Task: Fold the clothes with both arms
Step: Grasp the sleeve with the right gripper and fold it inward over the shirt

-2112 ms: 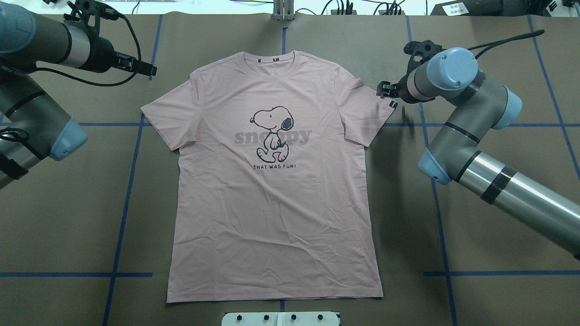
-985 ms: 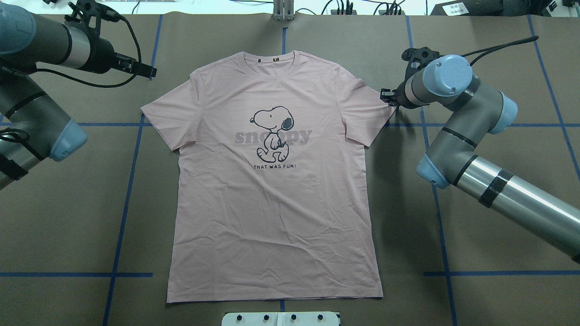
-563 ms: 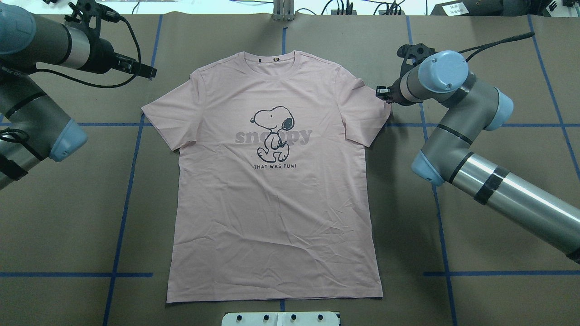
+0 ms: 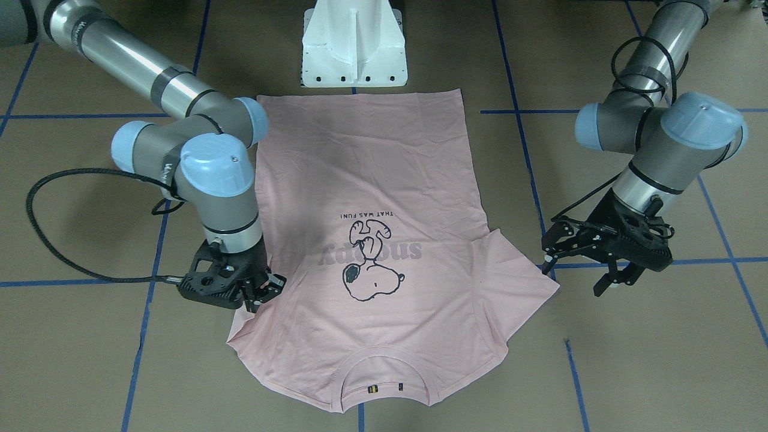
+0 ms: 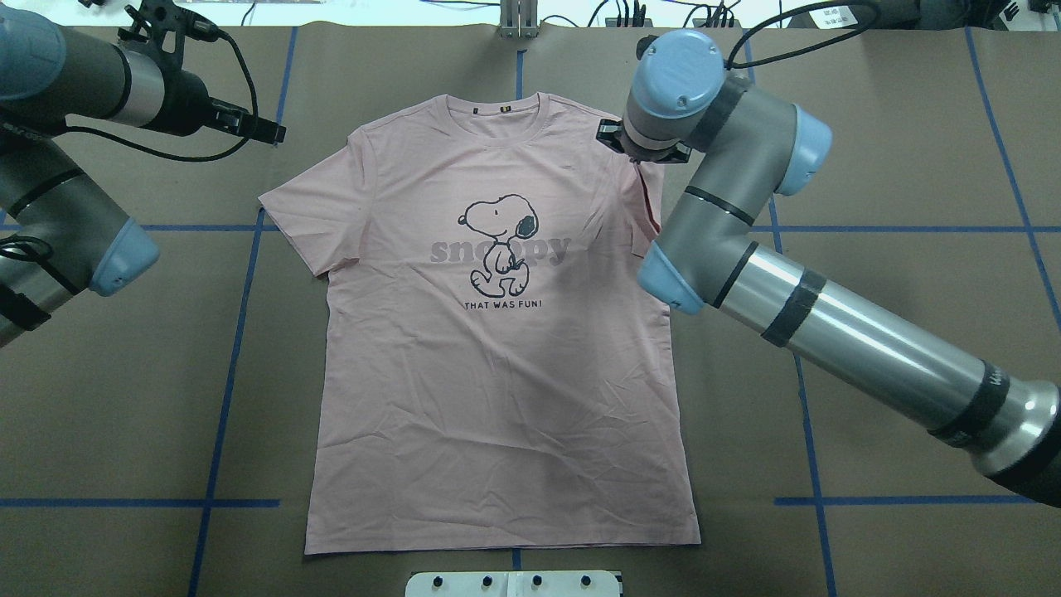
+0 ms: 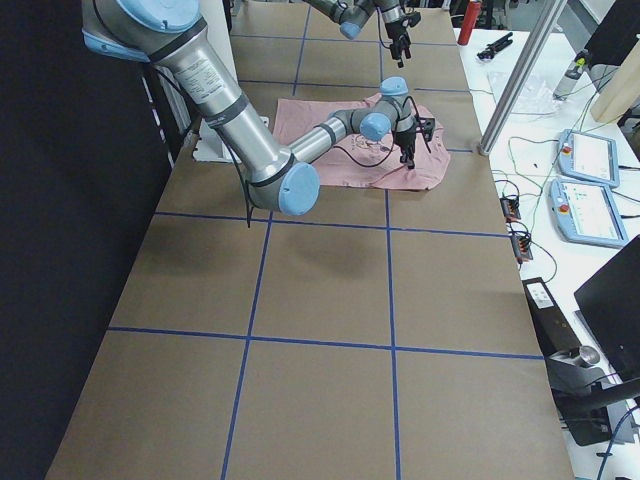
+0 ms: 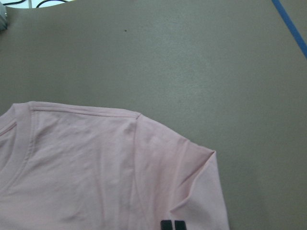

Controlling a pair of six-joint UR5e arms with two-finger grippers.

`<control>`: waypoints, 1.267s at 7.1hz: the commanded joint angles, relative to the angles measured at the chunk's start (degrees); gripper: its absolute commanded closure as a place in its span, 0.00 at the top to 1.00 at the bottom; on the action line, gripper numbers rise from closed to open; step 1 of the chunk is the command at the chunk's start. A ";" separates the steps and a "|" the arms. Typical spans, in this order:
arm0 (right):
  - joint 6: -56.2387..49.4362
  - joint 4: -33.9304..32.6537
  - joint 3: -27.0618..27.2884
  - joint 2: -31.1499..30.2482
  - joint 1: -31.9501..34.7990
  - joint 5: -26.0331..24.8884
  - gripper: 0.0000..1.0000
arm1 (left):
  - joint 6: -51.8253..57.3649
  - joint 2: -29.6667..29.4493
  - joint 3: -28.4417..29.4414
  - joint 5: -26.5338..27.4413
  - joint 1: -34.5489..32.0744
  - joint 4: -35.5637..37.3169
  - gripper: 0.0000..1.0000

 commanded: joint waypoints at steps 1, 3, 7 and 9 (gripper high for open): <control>3.43 -1.81 -3.67 4.73 -2.42 -3.77 0.00 | -0.07 0.10 0.00 0.00 -0.08 0.08 1.00; 3.43 -1.72 -5.71 6.15 -3.38 -5.43 0.99 | -0.07 0.10 0.09 0.00 0.01 0.08 1.00; -9.60 -1.37 -0.48 0.75 5.28 9.28 1.00 | -2.34 0.10 2.62 1.49 0.10 0.08 0.90; -24.46 2.73 3.24 -7.69 11.43 15.87 1.00 | -10.15 0.19 4.12 8.92 3.85 0.08 0.75</control>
